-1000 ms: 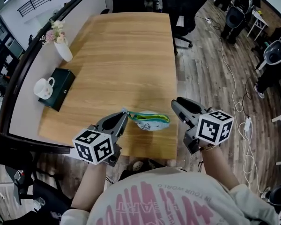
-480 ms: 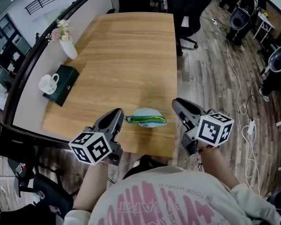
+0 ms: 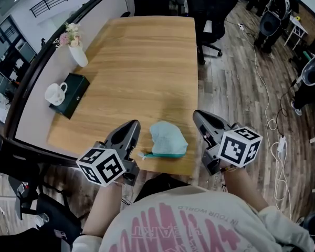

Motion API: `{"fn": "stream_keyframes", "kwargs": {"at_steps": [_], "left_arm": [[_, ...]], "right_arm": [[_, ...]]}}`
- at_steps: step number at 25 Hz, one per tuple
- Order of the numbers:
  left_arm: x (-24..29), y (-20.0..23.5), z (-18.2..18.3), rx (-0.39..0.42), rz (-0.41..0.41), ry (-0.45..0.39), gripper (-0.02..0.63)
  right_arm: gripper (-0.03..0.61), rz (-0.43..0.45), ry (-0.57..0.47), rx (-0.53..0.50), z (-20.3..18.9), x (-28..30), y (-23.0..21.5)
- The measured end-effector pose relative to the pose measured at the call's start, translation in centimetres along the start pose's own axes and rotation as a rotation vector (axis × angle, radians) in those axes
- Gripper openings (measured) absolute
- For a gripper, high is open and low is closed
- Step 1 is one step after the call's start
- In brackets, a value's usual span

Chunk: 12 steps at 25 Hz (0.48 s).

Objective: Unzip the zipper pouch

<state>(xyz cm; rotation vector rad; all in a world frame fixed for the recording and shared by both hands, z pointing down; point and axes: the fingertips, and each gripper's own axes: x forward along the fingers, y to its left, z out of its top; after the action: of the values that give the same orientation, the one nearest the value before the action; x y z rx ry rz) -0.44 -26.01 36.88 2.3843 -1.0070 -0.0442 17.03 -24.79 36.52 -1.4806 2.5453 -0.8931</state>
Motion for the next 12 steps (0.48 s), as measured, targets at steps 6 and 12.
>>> {"fn": "stream_keyframes", "kwargs": {"at_steps": [6,12], "left_arm": [[-0.4,-0.1,-0.3,0.012,0.005,0.004,0.005],[-0.7,-0.2,-0.9,0.013,0.003,0.013,0.005]], "right_arm": [[-0.002,-0.005,0.025,-0.008,-0.6,-0.1,0.1],[-0.003,-0.004,0.037,-0.011,-1.2,-0.3,0.1]]}}
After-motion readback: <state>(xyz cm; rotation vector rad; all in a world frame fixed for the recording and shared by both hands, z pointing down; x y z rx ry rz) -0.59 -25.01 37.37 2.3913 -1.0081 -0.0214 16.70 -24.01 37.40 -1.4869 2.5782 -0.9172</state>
